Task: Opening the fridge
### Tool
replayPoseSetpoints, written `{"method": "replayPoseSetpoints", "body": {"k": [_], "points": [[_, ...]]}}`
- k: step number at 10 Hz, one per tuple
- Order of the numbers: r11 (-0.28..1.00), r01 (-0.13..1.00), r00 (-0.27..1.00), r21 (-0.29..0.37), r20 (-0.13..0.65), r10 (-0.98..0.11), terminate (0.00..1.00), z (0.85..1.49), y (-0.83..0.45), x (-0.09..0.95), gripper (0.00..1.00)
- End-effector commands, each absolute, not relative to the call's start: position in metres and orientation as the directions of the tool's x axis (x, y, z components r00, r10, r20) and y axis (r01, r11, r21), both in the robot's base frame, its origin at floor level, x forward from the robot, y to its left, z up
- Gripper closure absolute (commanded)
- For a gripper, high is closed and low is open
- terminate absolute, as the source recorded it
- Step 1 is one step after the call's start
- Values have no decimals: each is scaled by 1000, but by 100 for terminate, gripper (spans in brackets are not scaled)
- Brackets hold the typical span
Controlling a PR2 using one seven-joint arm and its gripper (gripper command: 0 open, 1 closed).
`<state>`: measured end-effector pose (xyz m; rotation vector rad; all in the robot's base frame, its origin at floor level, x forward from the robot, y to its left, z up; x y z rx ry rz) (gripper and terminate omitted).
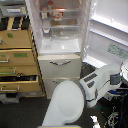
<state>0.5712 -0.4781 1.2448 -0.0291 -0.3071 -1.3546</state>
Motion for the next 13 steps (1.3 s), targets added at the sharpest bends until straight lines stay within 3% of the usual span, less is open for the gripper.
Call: {"method": "replayPoseSetpoints", "body": {"k": [1,4,8,13], "points": [[63,993,54,97,87,-995,0,1107,-468,495,0],[463,886,457,31,111,-882,0,1037,-126,610,0],[583,813,576,17,126,-807,0,1016,25,565,0],[748,662,736,-50,230,-637,0,1010,149,538,0]]}}
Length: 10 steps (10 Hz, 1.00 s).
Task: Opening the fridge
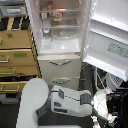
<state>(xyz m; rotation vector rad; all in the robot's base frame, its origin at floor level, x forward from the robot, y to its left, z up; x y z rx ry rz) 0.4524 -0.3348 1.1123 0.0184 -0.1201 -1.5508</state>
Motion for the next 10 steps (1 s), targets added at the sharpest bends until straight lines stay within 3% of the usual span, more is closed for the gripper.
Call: {"method": "replayPoseSetpoints", "body": {"k": [1,6,10], "points": [[799,598,784,-65,256,-565,0,1002,181,538,0],[917,394,877,-64,325,-355,0,974,265,538,0],[963,233,910,-133,379,-168,0,956,344,502,0]]}}
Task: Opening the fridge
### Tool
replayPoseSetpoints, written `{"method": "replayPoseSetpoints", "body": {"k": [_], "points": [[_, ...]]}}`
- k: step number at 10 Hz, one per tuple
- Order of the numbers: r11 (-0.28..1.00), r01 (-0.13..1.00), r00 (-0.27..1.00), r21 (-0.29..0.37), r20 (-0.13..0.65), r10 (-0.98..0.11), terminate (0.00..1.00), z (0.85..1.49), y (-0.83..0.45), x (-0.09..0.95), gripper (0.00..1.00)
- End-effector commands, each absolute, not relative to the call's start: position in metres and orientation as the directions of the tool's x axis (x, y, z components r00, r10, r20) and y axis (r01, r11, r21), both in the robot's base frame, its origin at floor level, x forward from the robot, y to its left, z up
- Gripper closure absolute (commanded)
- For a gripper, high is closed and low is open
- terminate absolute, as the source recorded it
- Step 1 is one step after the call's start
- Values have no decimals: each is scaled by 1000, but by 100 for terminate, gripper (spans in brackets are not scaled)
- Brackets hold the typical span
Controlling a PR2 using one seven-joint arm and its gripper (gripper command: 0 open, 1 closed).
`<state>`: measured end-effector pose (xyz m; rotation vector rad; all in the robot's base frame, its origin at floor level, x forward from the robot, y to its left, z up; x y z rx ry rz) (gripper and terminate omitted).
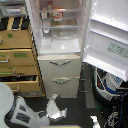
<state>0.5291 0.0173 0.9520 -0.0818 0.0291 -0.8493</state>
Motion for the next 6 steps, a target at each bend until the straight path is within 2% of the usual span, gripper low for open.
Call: {"method": "replayPoseSetpoints", "body": {"k": [1,2,5,6], "points": [[972,180,906,-150,410,-104,0,951,367,485,0],[975,167,904,-145,417,-93,0,948,373,478,0],[983,166,881,-76,459,-113,0,947,363,466,0],[983,169,883,-66,454,-121,100,946,353,469,0]]}}
